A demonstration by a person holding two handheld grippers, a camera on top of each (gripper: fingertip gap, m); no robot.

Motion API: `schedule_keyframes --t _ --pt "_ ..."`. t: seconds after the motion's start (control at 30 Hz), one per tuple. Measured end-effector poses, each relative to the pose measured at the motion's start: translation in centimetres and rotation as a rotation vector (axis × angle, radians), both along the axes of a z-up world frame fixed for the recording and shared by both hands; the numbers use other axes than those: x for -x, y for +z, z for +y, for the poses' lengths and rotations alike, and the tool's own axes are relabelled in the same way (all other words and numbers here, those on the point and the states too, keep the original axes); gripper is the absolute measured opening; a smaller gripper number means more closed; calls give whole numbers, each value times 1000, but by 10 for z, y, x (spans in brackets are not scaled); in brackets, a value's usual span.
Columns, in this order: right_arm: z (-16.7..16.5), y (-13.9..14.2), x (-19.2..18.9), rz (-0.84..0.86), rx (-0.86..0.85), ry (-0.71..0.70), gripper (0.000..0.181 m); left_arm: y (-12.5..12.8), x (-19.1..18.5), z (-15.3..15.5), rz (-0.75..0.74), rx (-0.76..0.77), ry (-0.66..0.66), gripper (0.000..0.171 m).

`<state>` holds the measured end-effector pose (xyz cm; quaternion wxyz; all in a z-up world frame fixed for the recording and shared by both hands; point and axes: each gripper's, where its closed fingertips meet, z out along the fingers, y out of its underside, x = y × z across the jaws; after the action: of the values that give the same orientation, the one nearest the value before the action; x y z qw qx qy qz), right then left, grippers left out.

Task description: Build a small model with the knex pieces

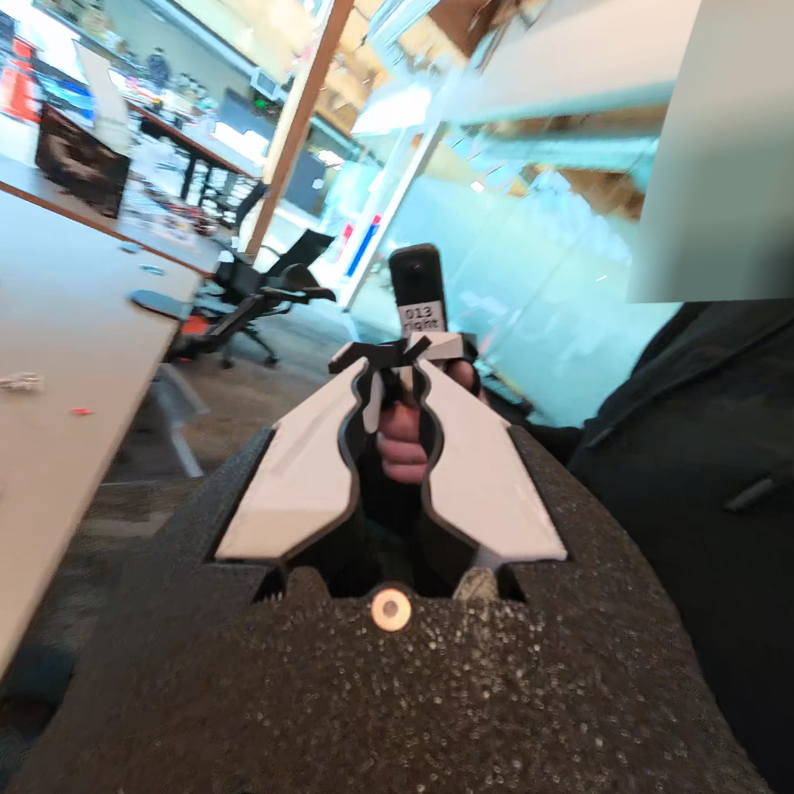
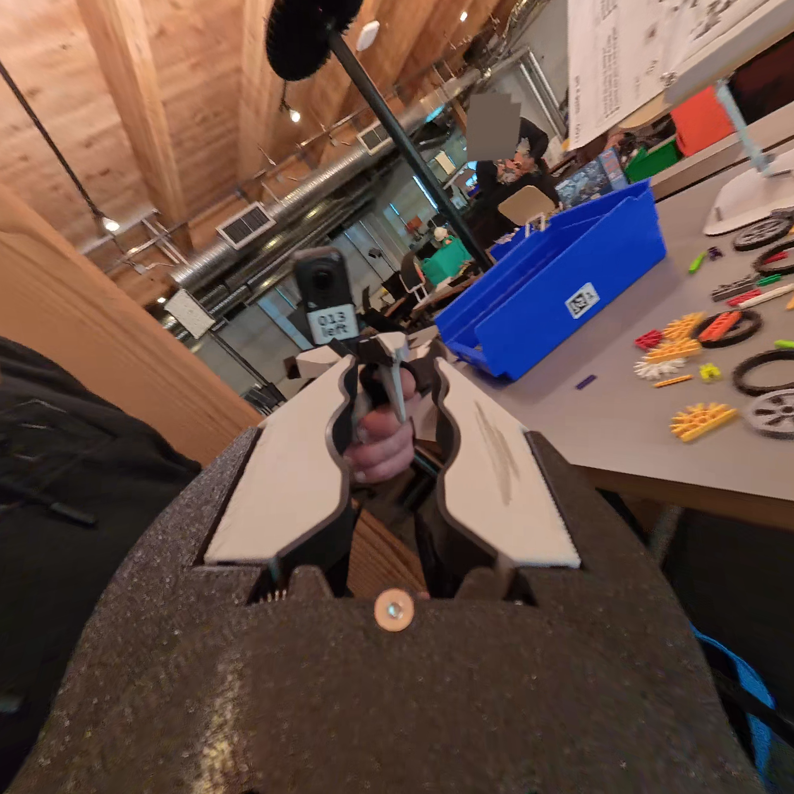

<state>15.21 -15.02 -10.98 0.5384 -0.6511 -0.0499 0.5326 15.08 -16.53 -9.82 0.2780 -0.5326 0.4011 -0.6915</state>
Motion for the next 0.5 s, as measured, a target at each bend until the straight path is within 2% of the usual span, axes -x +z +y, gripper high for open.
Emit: schedule_keyframes --t 0.17,0.3,0.4,0.5 --pt "-29 13 1 29 -24 20 34 19 0 -29 -127 222 -158 15" --pt "-38 11 -9 74 -37 45 33 16 -6 -31 -193 398 -229 16" --pt "-40 -5 -15 67 -27 57 33 5 -17 -41 -175 436 -285 13" --pt "-42 -17 -27 119 -12 66 35 -11 -38 -52 -83 398 -281 7"
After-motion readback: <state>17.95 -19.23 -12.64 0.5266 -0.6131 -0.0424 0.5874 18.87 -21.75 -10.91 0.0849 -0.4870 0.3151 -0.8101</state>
